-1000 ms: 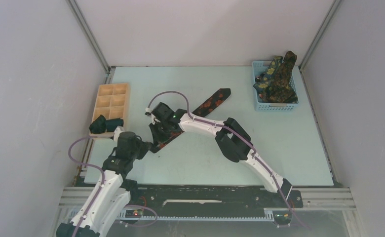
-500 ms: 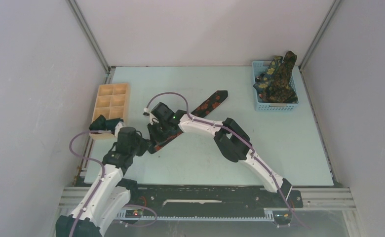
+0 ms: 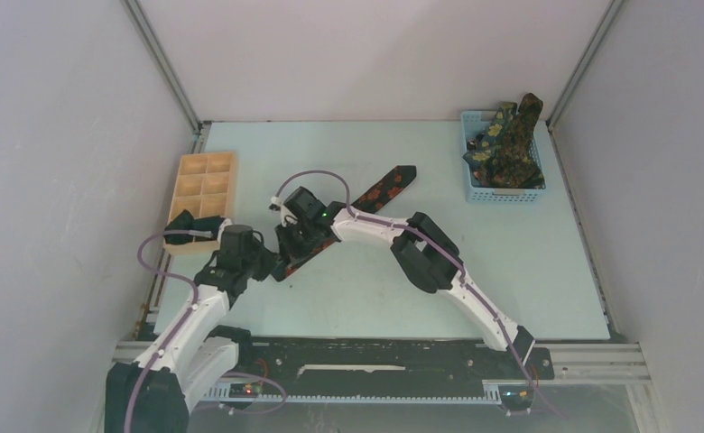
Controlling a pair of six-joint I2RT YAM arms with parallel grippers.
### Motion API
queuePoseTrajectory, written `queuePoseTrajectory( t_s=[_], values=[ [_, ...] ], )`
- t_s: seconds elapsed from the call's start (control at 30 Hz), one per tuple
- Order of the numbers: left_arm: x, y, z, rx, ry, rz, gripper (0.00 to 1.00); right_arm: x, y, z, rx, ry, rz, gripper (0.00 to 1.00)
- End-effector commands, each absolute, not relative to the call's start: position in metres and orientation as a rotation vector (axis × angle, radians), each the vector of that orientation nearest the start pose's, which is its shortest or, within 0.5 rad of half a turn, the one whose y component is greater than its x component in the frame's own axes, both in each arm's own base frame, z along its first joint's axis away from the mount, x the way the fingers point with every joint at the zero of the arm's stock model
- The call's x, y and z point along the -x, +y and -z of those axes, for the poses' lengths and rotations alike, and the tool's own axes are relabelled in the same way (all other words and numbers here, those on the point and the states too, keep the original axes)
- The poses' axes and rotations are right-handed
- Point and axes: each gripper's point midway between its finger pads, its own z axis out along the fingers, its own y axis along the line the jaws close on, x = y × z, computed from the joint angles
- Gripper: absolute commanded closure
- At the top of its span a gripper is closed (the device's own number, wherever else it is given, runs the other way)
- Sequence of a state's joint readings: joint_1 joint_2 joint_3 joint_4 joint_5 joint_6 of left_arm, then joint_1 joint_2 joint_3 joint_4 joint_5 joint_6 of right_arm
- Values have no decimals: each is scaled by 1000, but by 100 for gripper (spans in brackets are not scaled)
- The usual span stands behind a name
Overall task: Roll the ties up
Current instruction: Roll the tie at the center of the board.
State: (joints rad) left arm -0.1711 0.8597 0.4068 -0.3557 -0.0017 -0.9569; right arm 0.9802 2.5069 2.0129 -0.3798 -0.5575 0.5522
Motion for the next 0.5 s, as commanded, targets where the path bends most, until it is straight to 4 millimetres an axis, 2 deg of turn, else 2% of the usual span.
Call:
queuePoseTrajectory(
  t_s=[0.0, 0.47],
  values=[
    [-253, -93, -76, 860, 2243, 640, 100, -227, 561, -44, 895, 2531, -1355, 94],
    [-251, -92, -65, 856, 2272, 621, 100, -252, 540, -61, 851, 2528, -1195, 90]
  ],
)
